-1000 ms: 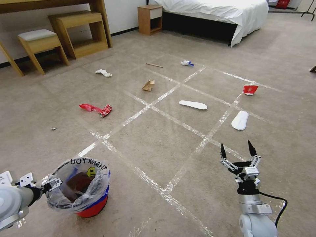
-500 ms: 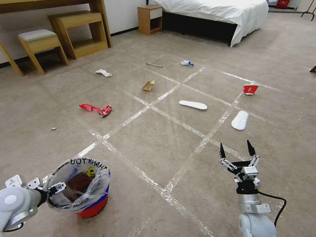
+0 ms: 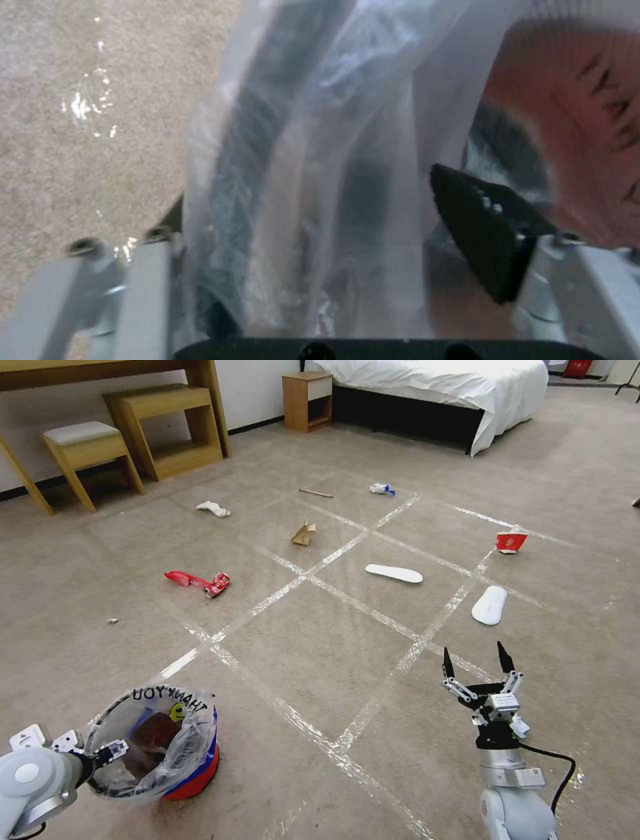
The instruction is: Pick up the trash bin and place the garbage on the floor into it.
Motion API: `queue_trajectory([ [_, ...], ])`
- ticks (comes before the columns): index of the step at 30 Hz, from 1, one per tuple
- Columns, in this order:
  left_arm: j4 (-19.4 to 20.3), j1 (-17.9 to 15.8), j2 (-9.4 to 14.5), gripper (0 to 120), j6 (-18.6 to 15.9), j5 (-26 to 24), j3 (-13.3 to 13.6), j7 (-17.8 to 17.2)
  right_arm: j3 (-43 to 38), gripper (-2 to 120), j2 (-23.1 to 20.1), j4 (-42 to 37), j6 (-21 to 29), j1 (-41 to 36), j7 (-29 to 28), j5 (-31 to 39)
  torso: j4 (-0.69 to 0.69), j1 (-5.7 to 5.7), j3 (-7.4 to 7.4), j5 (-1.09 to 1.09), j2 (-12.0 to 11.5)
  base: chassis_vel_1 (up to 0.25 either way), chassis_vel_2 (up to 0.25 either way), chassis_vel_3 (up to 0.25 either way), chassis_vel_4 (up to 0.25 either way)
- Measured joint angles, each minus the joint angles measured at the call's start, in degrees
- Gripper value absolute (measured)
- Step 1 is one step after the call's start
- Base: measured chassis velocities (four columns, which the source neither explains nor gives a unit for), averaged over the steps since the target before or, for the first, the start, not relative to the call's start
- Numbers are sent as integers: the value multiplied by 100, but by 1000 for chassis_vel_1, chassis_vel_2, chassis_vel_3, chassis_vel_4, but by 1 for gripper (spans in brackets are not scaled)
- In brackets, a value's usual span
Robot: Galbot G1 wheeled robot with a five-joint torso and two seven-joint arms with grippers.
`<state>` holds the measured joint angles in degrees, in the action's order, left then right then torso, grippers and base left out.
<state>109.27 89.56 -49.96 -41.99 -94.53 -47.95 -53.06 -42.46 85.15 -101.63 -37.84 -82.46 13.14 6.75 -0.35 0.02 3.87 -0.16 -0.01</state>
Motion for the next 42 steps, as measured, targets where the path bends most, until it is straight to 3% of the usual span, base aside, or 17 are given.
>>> queue_trajectory([
  [8,87,80,-98,39,0,23,-13,-1,10,100,-36,42,-5,30,-53,9,1,0,-1,9,0,0,0,0,0],
  [11,148,136,-86,23,-5,26,-48,7,20,100,-38,98,-6,67,-59,17,-1,0,0,4,0,0,0,0,0],
  [18,314,242,-10,1,-22,-45,-114,25,69,100,7,146,2,119,-62,14,-4,0,0,-1,-1,0,0,0,0],
  [29,819,518,-69,0,-43,-216,-273,-353,65,100,4,130,25,138,-62,20,1,1,-1,5,-1,0,0,0,0],
  [35,1470,691,-238,0,-42,-808,-489,-838,31,100,-34,74,49,133,-57,50,0,0,-1,8,-1,0,0,0,0],
  [42,1964,791,-302,0,-2,-1088,-706,-990,16,100,-52,-5,114,142,-77,45,0,0,-1,8,0,0,0,0,0],
])
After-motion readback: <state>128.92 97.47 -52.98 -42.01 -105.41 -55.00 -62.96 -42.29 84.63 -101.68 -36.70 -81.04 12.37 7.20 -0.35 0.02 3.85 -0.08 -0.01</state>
